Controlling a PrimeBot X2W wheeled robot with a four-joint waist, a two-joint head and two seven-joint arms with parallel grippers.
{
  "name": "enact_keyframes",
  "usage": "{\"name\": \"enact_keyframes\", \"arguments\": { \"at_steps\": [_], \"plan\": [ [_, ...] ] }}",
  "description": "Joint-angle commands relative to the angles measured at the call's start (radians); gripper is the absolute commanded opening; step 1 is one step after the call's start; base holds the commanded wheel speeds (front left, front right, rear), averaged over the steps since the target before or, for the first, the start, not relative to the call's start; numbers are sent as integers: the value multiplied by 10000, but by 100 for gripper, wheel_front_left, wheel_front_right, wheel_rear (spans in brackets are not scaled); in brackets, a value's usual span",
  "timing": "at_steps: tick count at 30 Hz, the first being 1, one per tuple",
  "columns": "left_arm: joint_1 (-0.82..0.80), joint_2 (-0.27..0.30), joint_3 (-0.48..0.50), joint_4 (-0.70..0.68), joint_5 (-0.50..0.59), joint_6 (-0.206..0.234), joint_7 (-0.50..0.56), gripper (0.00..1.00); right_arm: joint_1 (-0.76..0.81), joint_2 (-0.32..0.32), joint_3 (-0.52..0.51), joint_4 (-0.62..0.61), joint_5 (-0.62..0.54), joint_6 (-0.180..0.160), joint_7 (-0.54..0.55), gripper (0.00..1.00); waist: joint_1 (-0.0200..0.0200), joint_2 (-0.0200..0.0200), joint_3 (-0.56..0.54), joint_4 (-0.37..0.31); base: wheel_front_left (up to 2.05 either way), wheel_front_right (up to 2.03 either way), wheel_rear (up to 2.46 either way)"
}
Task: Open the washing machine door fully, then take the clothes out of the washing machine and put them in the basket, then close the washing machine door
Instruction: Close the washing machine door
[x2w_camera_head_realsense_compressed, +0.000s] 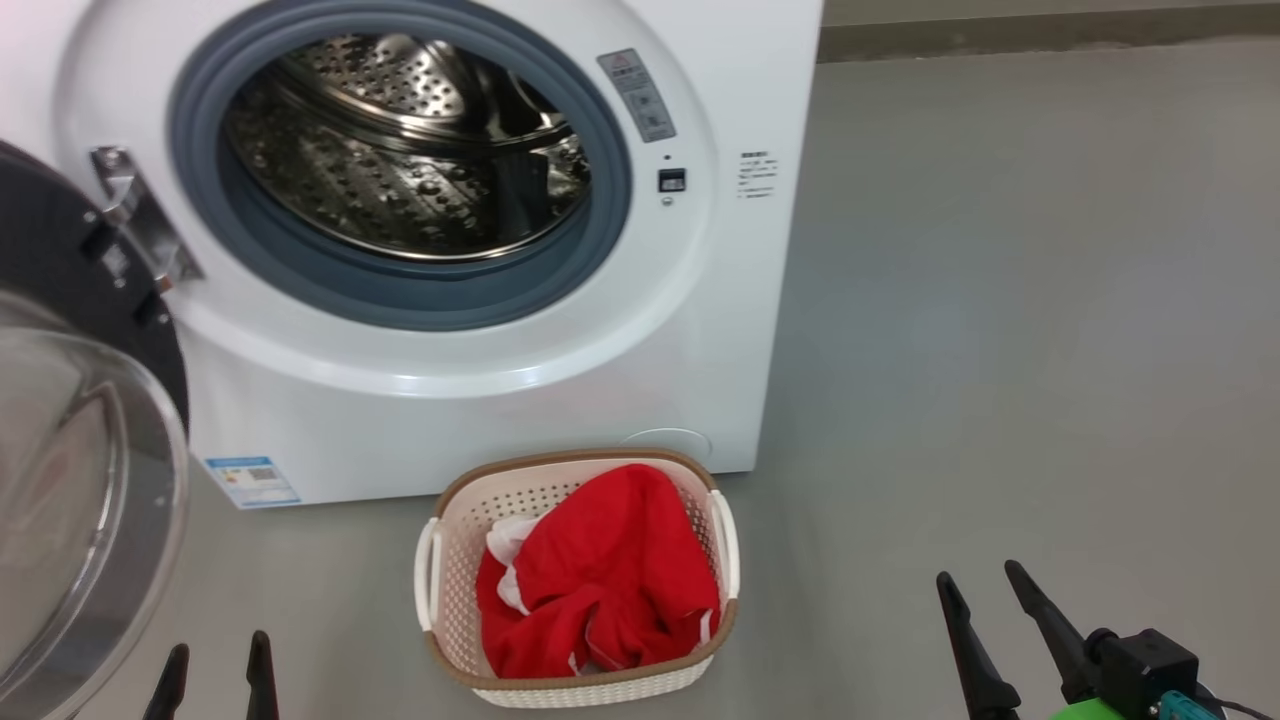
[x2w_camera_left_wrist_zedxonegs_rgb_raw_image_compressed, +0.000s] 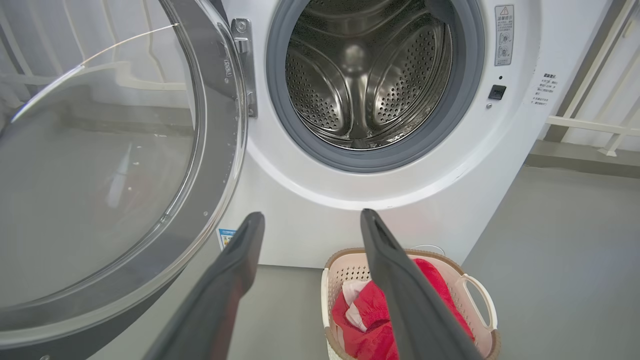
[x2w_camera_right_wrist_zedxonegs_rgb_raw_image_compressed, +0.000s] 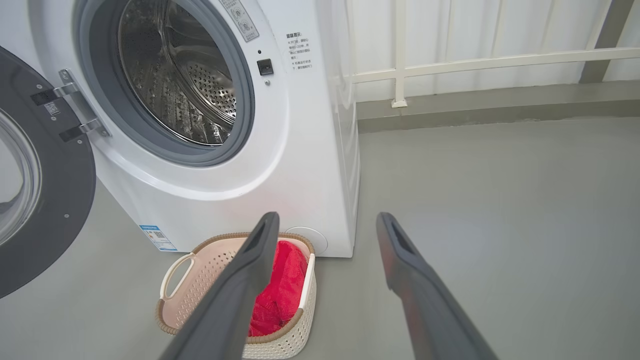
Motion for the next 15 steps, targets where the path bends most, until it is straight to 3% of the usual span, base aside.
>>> {"name": "enact_keyframes", "arguments": {
  "at_steps": [1,15],
  "plan": [
    [-292,72,397,-123,-34,-29,-53,100,-157,-167,349,-201,-8,16,-119,100,0,-1,-27,340,0,0,0],
    [-208,-3,595,184,-442,59,-53,100,-509,-282,815,36,88,16,-119,100,0,-1,-132,2714,0,0,0]
  ]
}}
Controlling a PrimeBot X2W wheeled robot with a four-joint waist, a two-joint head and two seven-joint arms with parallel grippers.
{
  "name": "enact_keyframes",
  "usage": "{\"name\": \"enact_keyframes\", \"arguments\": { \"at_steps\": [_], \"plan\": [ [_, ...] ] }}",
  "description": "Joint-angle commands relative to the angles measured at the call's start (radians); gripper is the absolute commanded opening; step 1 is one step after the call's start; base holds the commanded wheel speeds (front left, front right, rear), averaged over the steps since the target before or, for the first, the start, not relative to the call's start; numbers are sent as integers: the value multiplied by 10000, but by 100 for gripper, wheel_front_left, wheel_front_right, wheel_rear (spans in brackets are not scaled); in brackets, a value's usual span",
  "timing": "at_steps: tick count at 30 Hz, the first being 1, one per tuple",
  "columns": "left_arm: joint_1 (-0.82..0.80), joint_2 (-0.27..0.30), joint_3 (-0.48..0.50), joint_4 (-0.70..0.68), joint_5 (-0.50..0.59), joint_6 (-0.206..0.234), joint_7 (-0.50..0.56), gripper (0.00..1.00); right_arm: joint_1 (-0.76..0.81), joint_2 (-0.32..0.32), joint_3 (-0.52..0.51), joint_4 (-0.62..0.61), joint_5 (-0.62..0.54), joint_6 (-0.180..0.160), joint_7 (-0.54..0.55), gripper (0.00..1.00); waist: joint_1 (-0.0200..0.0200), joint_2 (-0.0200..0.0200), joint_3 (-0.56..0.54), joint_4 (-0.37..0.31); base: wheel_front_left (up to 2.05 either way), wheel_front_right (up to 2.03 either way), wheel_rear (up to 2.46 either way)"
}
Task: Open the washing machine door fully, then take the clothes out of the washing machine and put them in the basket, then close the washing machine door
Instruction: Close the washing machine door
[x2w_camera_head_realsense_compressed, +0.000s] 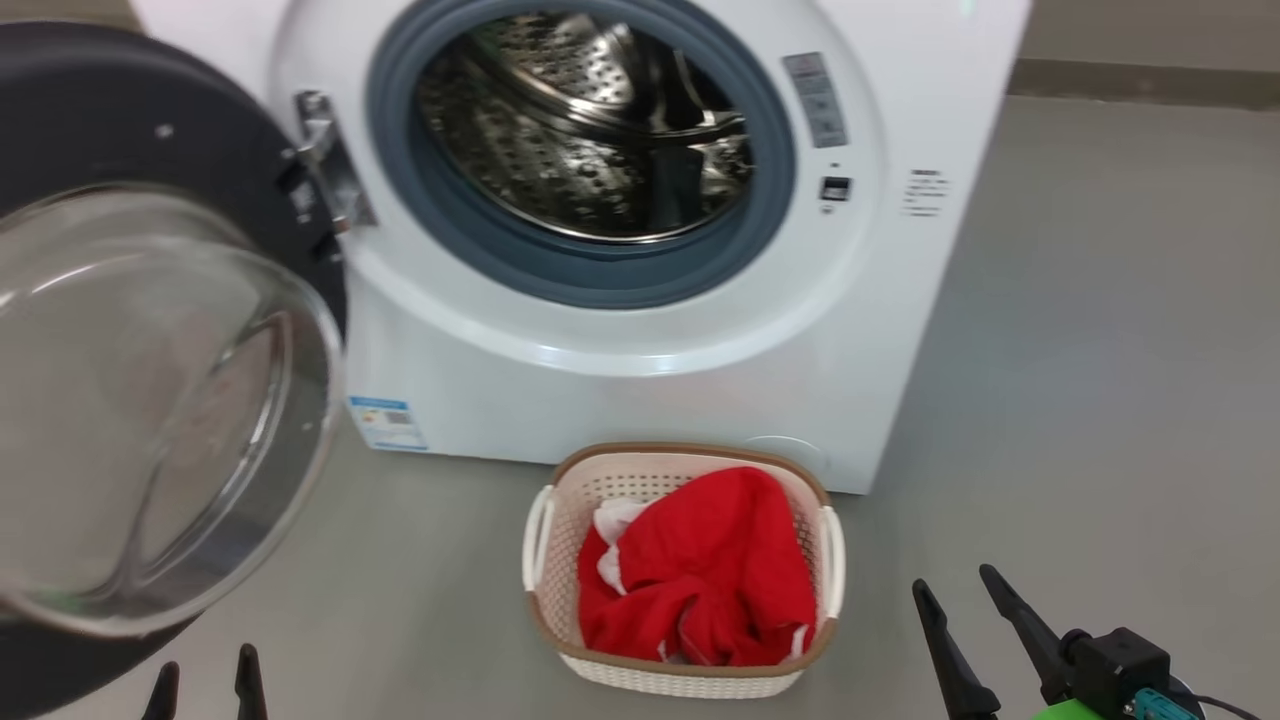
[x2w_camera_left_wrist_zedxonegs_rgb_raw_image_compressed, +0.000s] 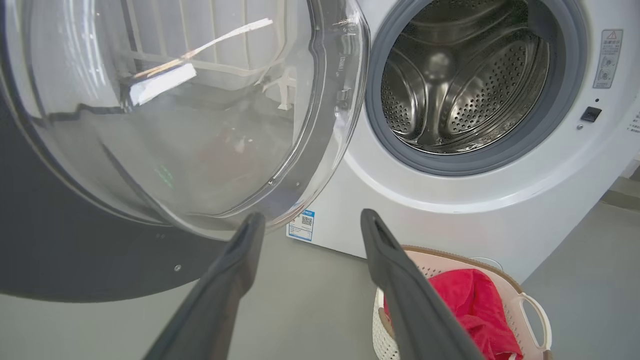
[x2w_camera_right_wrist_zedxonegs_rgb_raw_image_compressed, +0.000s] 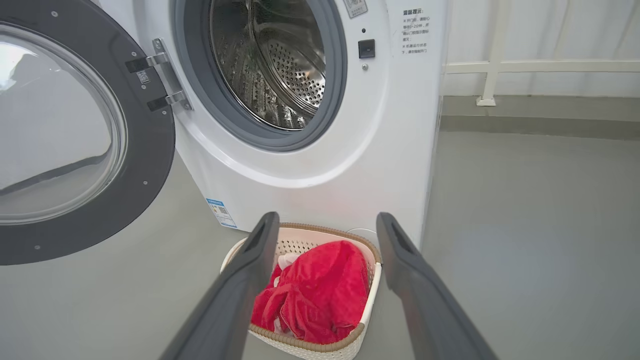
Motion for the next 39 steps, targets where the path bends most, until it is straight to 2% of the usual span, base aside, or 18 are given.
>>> {"name": "enact_keyframes", "arguments": {
  "at_steps": [1,9,17,26,38,39],
  "plan": [
    [-210,104,332,-165,-72,53,-53,100,-370,-128,282,-186,80,16,-119,100,0,0,-57,818,0,0,0],
    [-229,102,160,-39,-243,212,-53,100,-536,-214,550,-77,124,16,-119,100,0,0,-69,2104,0,0,0],
    [-227,102,97,-223,-369,352,-53,100,-784,-236,764,24,126,16,-119,100,0,0,108,3068,0,0,0],
    [-15,101,200,-687,-710,643,-53,100,-1508,-340,1329,382,233,16,-119,100,0,0,340,3238,0,0,0],
    [75,101,167,-1021,-854,697,-53,100,-1620,-373,1474,488,329,16,-119,100,0,0,331,3239,0,0,0],
    [66,101,155,-1061,-897,673,-53,87,-1604,-368,1467,484,327,16,-119,100,0,0,321,3235,0,0,0]
  ]
}}
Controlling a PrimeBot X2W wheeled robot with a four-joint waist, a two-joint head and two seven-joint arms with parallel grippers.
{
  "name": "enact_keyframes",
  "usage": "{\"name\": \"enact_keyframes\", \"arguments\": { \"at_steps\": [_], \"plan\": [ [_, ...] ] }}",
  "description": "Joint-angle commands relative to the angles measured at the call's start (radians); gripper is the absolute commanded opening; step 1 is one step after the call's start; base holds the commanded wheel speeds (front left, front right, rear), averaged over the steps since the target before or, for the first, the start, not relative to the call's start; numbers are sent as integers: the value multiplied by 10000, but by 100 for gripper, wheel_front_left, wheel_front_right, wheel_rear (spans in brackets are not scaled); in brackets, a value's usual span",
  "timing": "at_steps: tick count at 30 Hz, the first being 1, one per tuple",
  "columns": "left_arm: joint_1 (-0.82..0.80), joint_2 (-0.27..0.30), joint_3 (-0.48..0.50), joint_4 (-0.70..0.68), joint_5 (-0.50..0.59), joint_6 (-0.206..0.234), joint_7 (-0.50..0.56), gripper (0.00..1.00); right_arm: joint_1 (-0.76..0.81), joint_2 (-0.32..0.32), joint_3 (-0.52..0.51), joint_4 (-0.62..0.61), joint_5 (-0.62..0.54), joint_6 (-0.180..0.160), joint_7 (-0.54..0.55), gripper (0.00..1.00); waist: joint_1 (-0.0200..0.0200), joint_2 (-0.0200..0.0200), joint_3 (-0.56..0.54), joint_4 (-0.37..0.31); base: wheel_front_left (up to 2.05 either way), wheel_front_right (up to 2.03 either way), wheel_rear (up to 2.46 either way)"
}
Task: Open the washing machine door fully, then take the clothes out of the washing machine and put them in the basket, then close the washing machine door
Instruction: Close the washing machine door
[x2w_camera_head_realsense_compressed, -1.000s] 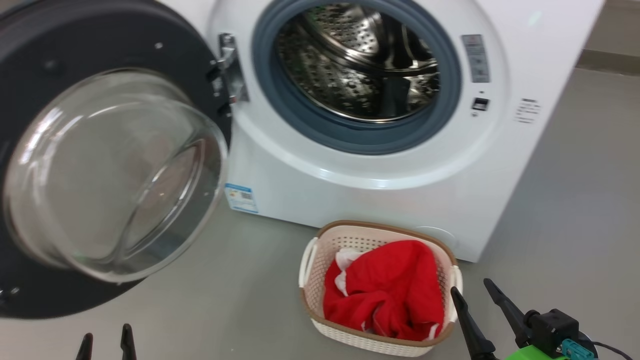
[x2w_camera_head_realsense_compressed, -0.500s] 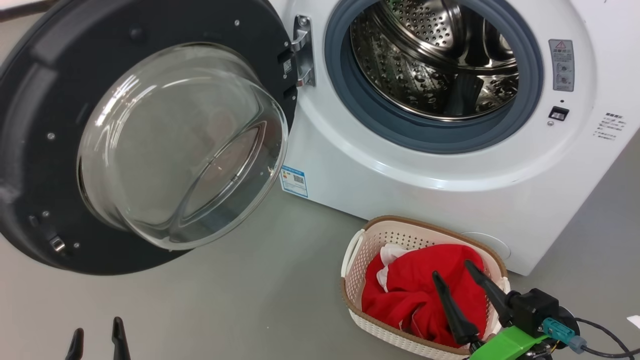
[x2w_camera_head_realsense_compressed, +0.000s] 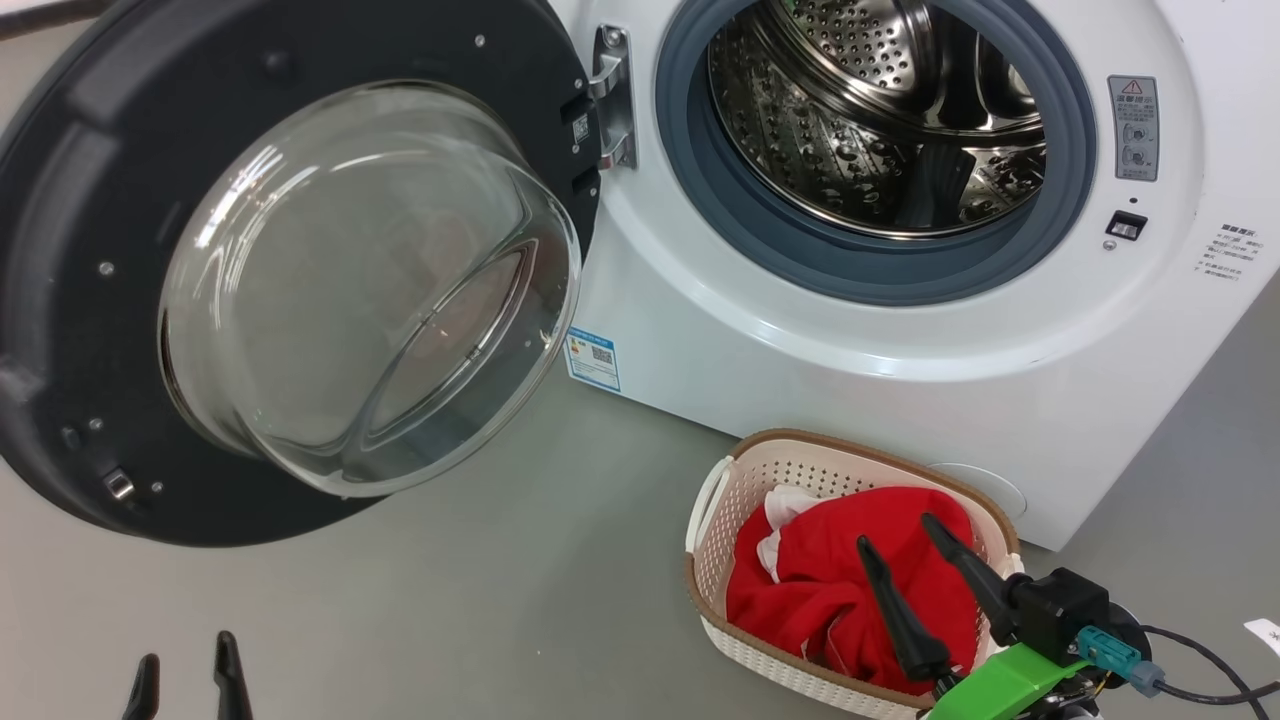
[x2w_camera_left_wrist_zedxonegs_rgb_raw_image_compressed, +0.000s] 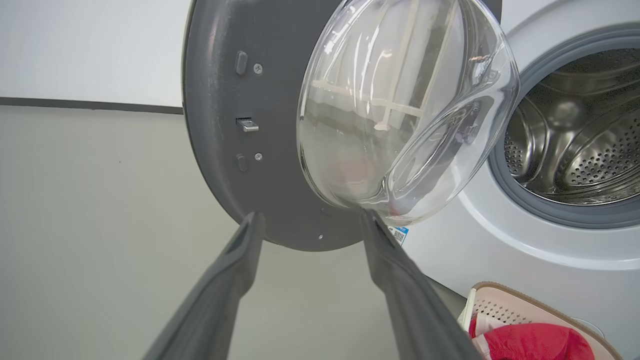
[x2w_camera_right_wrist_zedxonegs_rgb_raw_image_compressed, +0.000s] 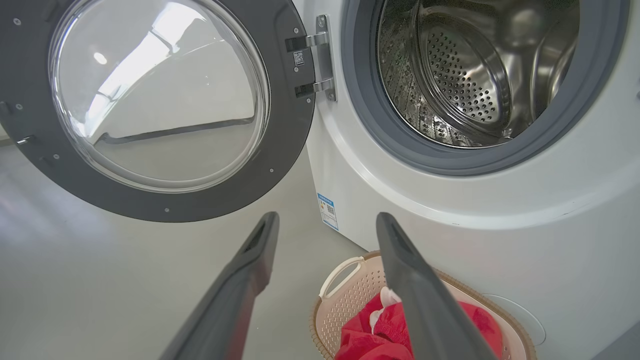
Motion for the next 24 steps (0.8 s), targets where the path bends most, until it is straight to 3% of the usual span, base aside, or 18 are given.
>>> {"name": "enact_keyframes", "arguments": {
  "at_steps": [1,2,3,9,14,17,24],
  "plan": [
    [-195,124,308,-359,-218,23,-53,38,-241,-36,218,-209,170,16,-119,100,0,0,-29,-13,0,0,0],
    [-215,124,336,-427,-318,0,-53,13,-218,-27,203,-217,169,16,-119,100,0,0,-43,-18,0,0,0],
    [-246,124,368,-512,-453,-31,-53,0,-194,-21,187,-229,170,16,-119,100,0,0,-53,-23,0,0,0],
    [-692,124,740,-1451,-1192,-305,-53,0,-90,24,132,-290,141,16,-119,100,0,0,-44,-42,0,0,0],
    [-1954,210,1585,-2592,-1500,-605,-53,0,3,64,23,-374,85,16,-119,100,0,0,42,-68,0,0,0],
    [-3041,804,1967,-2766,-2141,-648,-53,0,90,71,-96,-414,39,16,-119,100,0,0,99,-95,0,0,0],
    [-5659,3371,1922,-1580,-3863,-657,-53,0,209,64,-308,-593,-129,16,-119,100,0,0,442,-231,0,0,0]
  ]
}}
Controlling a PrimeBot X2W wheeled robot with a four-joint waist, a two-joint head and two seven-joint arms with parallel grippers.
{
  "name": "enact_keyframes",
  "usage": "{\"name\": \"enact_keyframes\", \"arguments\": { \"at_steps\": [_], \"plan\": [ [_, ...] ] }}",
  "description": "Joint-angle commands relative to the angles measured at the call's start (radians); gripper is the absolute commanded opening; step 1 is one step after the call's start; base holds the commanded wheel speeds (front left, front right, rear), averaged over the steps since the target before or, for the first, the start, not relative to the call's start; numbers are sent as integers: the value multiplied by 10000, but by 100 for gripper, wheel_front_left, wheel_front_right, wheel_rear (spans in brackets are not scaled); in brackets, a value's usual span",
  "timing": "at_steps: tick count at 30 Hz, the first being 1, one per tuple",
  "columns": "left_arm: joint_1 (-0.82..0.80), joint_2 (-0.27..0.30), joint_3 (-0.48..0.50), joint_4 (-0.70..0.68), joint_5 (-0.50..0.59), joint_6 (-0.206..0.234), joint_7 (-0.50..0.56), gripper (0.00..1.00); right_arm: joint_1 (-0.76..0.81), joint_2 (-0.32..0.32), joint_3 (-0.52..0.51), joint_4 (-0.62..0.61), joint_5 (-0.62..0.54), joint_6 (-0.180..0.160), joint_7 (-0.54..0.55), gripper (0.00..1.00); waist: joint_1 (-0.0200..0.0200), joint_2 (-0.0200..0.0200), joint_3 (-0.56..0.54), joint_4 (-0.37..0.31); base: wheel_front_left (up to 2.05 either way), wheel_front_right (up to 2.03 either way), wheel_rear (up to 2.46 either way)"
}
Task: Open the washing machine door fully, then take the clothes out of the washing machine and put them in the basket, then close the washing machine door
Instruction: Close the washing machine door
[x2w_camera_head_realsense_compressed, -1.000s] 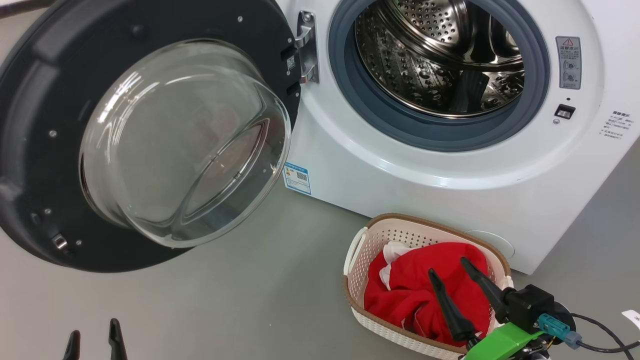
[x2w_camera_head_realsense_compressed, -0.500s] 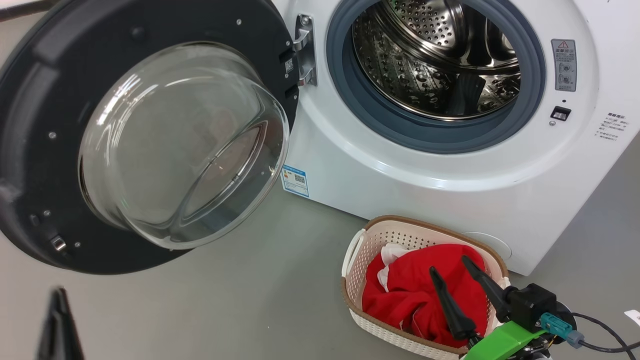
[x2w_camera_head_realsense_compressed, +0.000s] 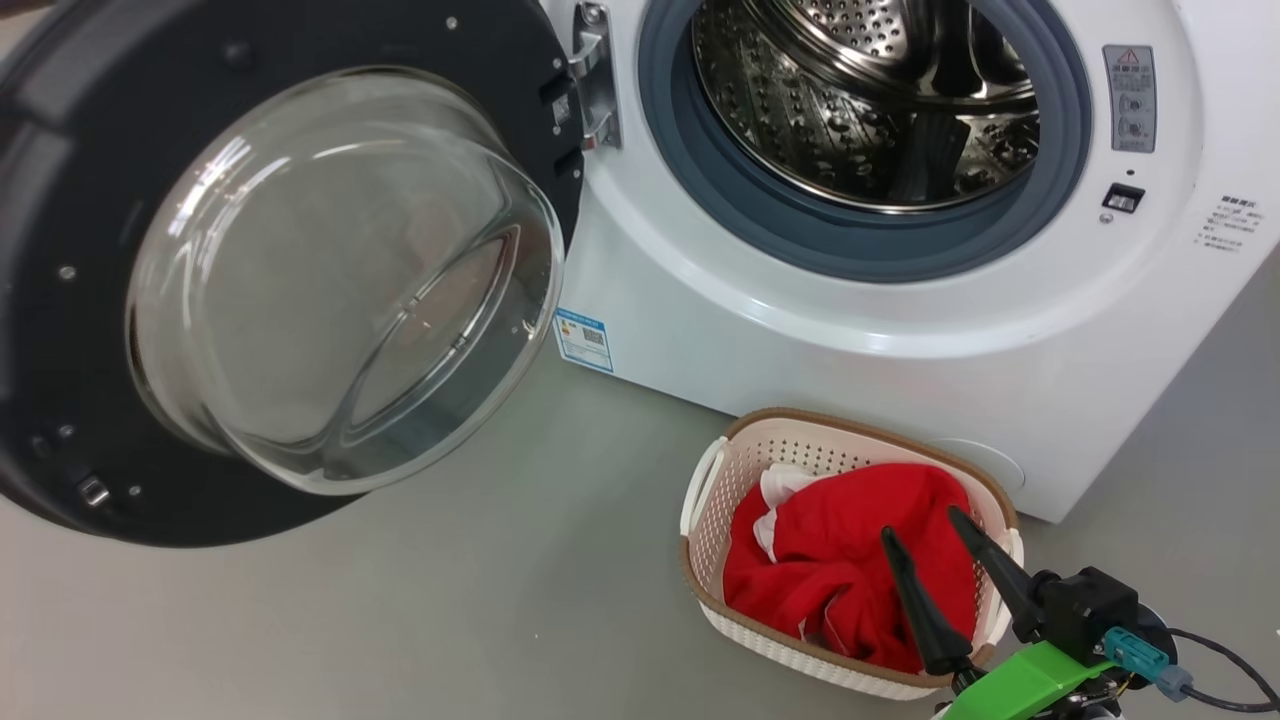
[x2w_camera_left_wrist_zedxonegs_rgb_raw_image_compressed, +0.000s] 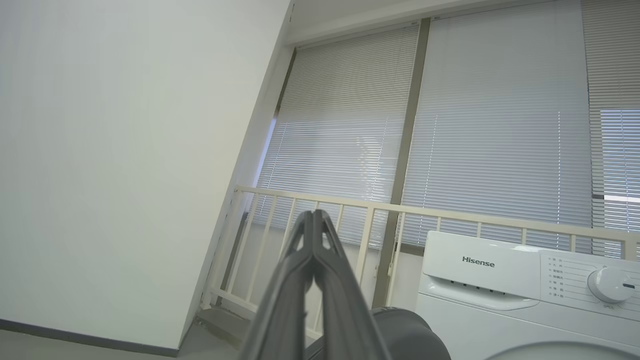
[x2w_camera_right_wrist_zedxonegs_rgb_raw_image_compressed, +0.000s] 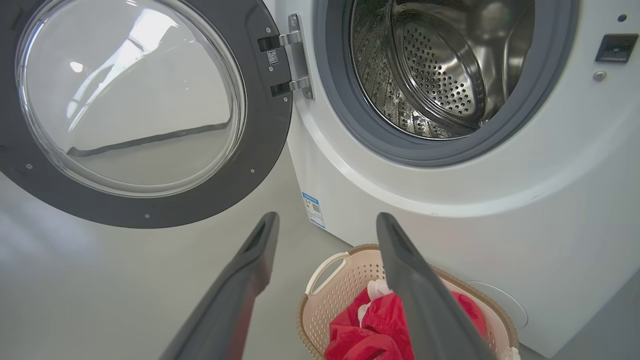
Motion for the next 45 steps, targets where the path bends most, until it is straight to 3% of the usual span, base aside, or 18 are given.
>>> {"name": "enact_keyframes", "arguments": {
  "at_steps": [1,6,9,11,15,21,28,36,45],
  "plan": [
    [-708,769,291,232,-383,-28,-34,0,-18,-4,212,-272,-33,16,-119,100,0,0,170,-115,0,0,0],
    [-2301,2184,-114,2682,-2031,-29,-4,0,-186,-52,211,-302,-122,16,-119,100,0,0,486,-266,0,0,0],
    [-3216,2798,-397,4313,-3307,-29,665,0,-294,-90,237,-289,-146,16,-119,100,0,0,628,-329,0,0,0],
    [-4028,3297,-627,5913,-4392,-29,1892,0,-397,-96,277,-254,-177,16,-119,100,0,0,741,-381,0,0,0],
    [-4761,3865,-1077,7547,-4996,-30,3322,0,-518,-92,385,-211,-211,16,-119,100,0,0,851,-450,0,0,0],
    [-5719,4174,-1419,9602,-5924,-21,6142,0,-648,-179,498,-213,-218,16,-119,100,0,0,1054,-529,0,0,0],
    [-6171,4362,-1676,10690,-6200,148,8091,0,-679,-232,493,-236,-256,16,-119,100,0,0,1240,-566,0,0,0],
    [-6273,4211,-1996,10932,-6316,88,9526,0,-706,-280,451,-235,-295,16,-119,100,0,0,1373,-518,0,0,0],
    [-5900,3991,-2318,10168,-6562,-7,11066,0,-744,-264,394,-243,-298,16,-119,100,0,0,1305,-477,0,0,0]
  ]
}}
